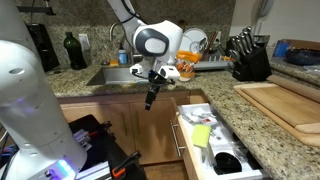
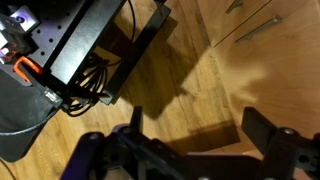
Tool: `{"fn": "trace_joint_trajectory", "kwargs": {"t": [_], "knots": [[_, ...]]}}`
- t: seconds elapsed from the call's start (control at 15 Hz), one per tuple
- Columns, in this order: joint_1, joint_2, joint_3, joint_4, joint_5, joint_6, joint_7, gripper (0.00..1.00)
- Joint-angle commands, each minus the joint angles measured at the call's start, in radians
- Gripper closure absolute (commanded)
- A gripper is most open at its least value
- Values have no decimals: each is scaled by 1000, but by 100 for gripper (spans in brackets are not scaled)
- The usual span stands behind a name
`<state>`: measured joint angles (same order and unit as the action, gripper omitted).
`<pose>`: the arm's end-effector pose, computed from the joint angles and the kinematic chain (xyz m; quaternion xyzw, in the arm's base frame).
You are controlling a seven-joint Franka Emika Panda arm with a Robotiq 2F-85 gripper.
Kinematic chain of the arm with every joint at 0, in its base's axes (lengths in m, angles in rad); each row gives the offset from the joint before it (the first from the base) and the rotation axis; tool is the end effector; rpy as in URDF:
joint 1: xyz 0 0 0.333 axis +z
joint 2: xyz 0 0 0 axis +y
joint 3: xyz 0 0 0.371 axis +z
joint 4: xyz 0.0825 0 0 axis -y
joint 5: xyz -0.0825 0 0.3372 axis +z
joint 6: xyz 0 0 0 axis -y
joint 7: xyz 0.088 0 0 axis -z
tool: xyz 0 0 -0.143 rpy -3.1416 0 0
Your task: Close the drawer
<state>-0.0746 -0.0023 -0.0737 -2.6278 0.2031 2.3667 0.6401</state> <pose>0.3660 -0.0471 0.2912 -0.8798 0.4537 0.1394 0.0280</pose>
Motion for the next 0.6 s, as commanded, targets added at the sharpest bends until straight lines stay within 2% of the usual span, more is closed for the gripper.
{"fn": "trace_joint_trajectory", "kwargs": {"t": [0.0, 0.13, 0.33, 0.53], "knots": [[-35, 117, -46, 4, -69, 82, 76, 0], [-36, 162, -81, 8, -101, 143, 109, 0], [-8, 224, -153, 9, -244, 303, 242, 0], [25, 286, -235, 24, -361, 405, 383, 0]]}}
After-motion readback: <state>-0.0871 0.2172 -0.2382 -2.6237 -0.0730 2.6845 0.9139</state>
